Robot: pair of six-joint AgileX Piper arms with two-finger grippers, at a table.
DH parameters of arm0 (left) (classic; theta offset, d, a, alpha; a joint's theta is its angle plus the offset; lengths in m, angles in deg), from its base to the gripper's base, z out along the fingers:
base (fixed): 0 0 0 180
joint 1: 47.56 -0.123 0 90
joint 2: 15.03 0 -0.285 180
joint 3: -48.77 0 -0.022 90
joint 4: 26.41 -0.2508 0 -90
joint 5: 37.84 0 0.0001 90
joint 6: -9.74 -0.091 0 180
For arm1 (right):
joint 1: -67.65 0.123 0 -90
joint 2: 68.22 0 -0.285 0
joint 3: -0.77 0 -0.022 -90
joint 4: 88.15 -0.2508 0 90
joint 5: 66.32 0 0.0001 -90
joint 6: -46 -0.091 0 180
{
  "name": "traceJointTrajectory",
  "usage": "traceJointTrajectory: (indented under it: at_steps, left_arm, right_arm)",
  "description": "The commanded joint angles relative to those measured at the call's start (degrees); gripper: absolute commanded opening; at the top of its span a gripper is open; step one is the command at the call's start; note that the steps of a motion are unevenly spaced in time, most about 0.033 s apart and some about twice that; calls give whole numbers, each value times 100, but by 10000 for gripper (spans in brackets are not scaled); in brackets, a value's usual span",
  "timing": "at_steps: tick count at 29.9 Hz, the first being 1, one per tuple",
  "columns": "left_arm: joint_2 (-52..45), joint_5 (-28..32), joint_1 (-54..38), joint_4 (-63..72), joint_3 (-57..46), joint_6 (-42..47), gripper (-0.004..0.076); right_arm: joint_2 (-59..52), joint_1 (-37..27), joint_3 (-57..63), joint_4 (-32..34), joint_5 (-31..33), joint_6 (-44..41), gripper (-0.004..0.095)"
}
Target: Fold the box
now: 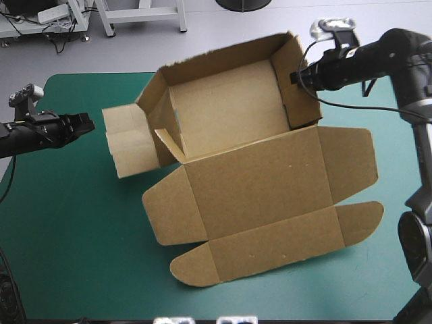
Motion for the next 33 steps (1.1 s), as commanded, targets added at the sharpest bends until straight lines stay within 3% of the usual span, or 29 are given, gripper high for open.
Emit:
traceJointTrajectory:
  at_steps: [1, 10, 20, 26, 33]
  left_arm:
    - [-177, 412, -13, 832, 154, -130, 6]
    - [-166, 806, -13, 1534, 154, -595, 6]
    - [-11, -750, -13, 3618, 154, -1969, 6]
    - [-11, -1694, 9, 4307, 154, -2168, 6]
    - [-11, -1745, 504, 4135, 154, -2168, 6]
  right_arm:
    - [-687, -189, -611, -373, 82, -164, -14]
    - [-1634, -264, -842, -501, 82, -228, -14]
    - [-1770, -264, -658, -445, 82, -318, -14]
    - [-1725, -264, 72, -660, -168, -134, -14]
    - [-1606, -252, 527, -1084, -422, 112, -14]
